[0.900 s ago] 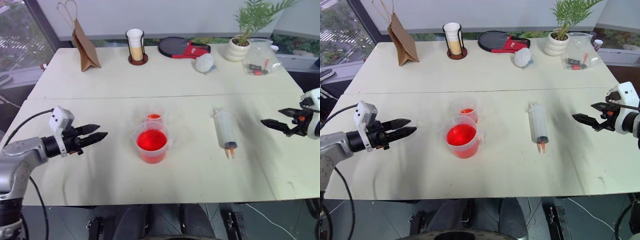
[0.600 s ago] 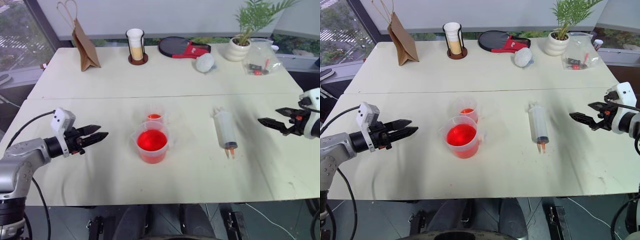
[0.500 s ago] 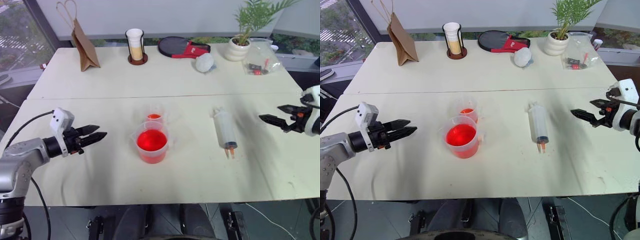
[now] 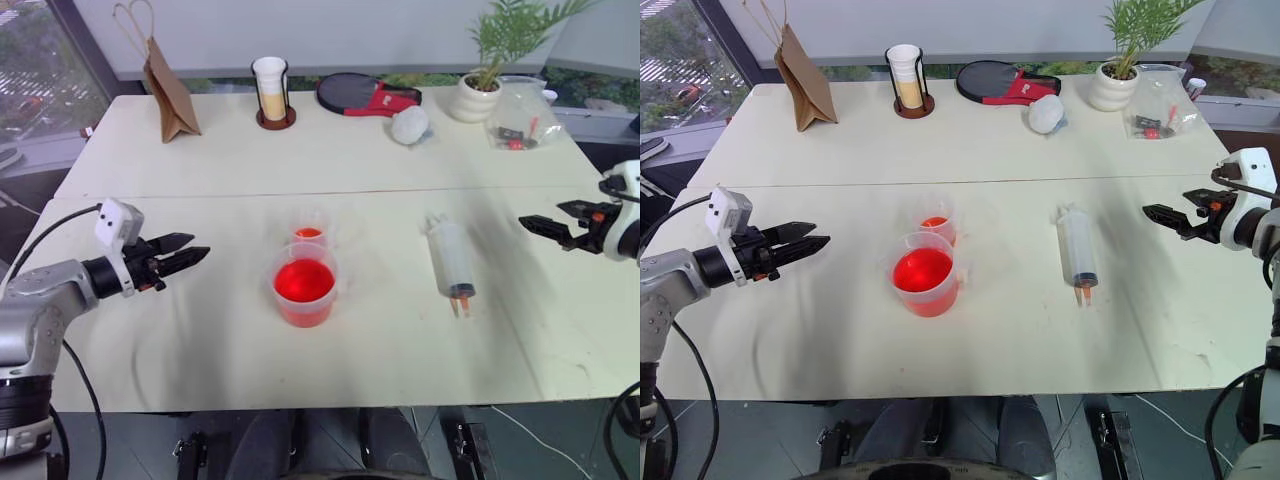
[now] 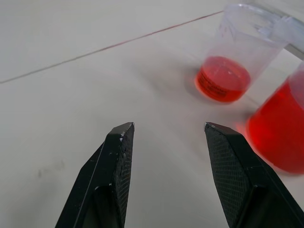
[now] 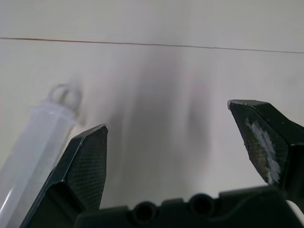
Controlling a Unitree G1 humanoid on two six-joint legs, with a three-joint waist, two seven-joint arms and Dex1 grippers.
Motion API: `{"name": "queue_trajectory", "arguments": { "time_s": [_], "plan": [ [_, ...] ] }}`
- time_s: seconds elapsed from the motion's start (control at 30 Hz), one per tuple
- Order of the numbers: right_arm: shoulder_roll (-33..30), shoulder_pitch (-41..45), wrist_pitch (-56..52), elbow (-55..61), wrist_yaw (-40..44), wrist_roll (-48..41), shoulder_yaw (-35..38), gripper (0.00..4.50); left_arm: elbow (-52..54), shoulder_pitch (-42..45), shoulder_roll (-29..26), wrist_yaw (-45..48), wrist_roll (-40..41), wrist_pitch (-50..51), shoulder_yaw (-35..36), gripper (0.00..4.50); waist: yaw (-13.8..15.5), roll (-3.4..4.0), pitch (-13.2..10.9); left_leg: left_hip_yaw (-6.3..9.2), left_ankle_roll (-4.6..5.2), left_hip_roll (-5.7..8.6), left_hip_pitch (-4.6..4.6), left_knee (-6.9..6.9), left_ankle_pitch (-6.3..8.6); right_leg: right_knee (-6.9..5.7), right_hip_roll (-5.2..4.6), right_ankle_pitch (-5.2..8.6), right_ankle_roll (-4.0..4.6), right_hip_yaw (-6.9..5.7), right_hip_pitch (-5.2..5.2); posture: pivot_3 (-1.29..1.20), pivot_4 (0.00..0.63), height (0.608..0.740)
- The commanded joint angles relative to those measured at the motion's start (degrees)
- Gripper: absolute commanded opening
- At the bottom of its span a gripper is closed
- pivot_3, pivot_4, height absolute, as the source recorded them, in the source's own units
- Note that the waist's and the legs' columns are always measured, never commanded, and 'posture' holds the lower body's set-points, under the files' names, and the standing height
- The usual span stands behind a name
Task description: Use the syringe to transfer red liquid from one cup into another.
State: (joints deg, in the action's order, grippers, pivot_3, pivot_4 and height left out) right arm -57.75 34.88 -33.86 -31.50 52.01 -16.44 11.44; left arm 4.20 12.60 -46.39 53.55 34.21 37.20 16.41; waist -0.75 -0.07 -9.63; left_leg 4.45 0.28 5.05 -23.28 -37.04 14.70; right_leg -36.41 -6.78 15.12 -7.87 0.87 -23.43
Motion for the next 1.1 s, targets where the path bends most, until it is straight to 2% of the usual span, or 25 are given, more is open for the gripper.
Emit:
{"name": "queue_trajectory", "arguments": {
  "time_s": [0.03, 0.13, 0.23, 0.37, 0.53, 0.7, 0.9, 1.0, 1.1],
  "plan": [
    [-4.23, 5.83, -7.75, 4.08, 3.21, 0.34, -2.80, 4.44, 0.02, 3.70, -4.70, 5.76, 0.14, -0.12, -1.55, 2.40, -0.06, 0.06, -0.04, 0.00, 0.00, 0.00, -0.02, 0.00, 0.00, 0.00, 0.01, 0.00, 0.00, 0.00, -0.03, 0.00, 0.150, 0.739],
    [-9.22, 9.27, -16.67, 12.13, 11.61, -0.56, -9.69, 4.44, -0.19, 8.78, -9.92, 12.67, 0.84, 0.79, -4.45, 2.40, -0.08, 0.26, -0.15, -0.01, 0.00, 0.00, -0.14, 0.02, 0.00, 0.00, 0.00, 0.00, 0.00, -0.01, -0.18, 0.00, 0.150, 0.739],
    [-8.75, 16.77, -31.35, 14.34, 12.97, -1.75, -15.83, 4.44, -1.05, 16.84, -12.46, 17.68, 0.81, 0.44, -7.62, 2.40, -0.11, 0.28, -0.18, 0.00, 0.01, -0.02, -0.15, 0.04, 0.01, 0.06, 0.02, 0.00, 0.00, -0.07, -0.16, 0.00, 0.150, 0.739],
    [-6.32, 21.16, -39.32, 15.51, 13.85, -0.71, -24.46, 4.44, -3.85, 26.20, -12.08, 23.05, -2.45, -3.46, -12.84, 2.40, -0.04, 0.21, -0.14, 0.02, 0.05, 0.00, -0.12, 0.02, 0.04, 0.16, 0.02, 0.00, -0.01, -0.14, -0.04, 0.00, 0.150, 0.739],
    [-0.82, 24.86, -49.08, 11.76, 10.06, -0.71, -28.83, 4.44, -1.62, 29.25, -8.63, 24.60, -2.52, -5.23, -15.66, 2.40, -0.06, 0.24, -0.16, -0.05, 0.07, 0.06, -0.21, 0.00, 0.04, 0.10, -0.01, -0.01, -0.02, -0.11, -0.17, 0.00, 0.150, 0.739],
    [5.14, 24.55, -51.75, 9.63, 5.22, -0.49, -29.58, 4.44, 4.03, 26.54, -5.50, 21.65, -1.13, -3.51, -15.33, 2.40, -0.17, 0.20, -0.16, -0.02, 0.04, 0.05, -0.25, -0.02, 0.02, 0.03, 0.00, -0.02, -0.03, -0.11, -0.23, 0.00, 0.150, 0.739],
    [11.98, 25.74, -43.41, -0.46, -1.54, 4.89, -31.96, 4.44, 6.40, 23.07, -4.30, 18.79, -1.30, -3.57, -14.48, 2.40, -0.21, 0.17, -0.15, -0.03, 0.04, 0.04, -0.24, -0.04, 0.01, -0.03, 0.03, -0.02, -0.03, -0.10, -0.26, 0.00, 0.150, 0.739],
    [14.29, 26.80, -40.97, -3.04, -2.47, 6.16, -31.78, 3.56, 6.28, 21.51, -4.58, 17.57, -2.44, -4.74, -14.30, 2.40, -0.27, 0.01, -0.06, -0.02, -0.23, 0.04, -0.22, -0.09, -0.14, -0.02, 0.05, -0.02, -0.03, -0.10, -0.19, 0.00, 0.150, 0.739],
    [15.15, 27.66, -41.12, -3.11, -2.06, 6.51, -31.69, 2.06, 6.09, 20.12, -4.83, 16.49, -2.44, -4.87, -13.17, 2.40, -0.31, 0.01, -0.06, -0.02, -0.24, 0.04, -0.18, -0.09, -0.15, -0.03, 0.06, -0.02, -0.03, -0.10, -0.17, 0.00, 0.150, 0.739]
  ]
}}
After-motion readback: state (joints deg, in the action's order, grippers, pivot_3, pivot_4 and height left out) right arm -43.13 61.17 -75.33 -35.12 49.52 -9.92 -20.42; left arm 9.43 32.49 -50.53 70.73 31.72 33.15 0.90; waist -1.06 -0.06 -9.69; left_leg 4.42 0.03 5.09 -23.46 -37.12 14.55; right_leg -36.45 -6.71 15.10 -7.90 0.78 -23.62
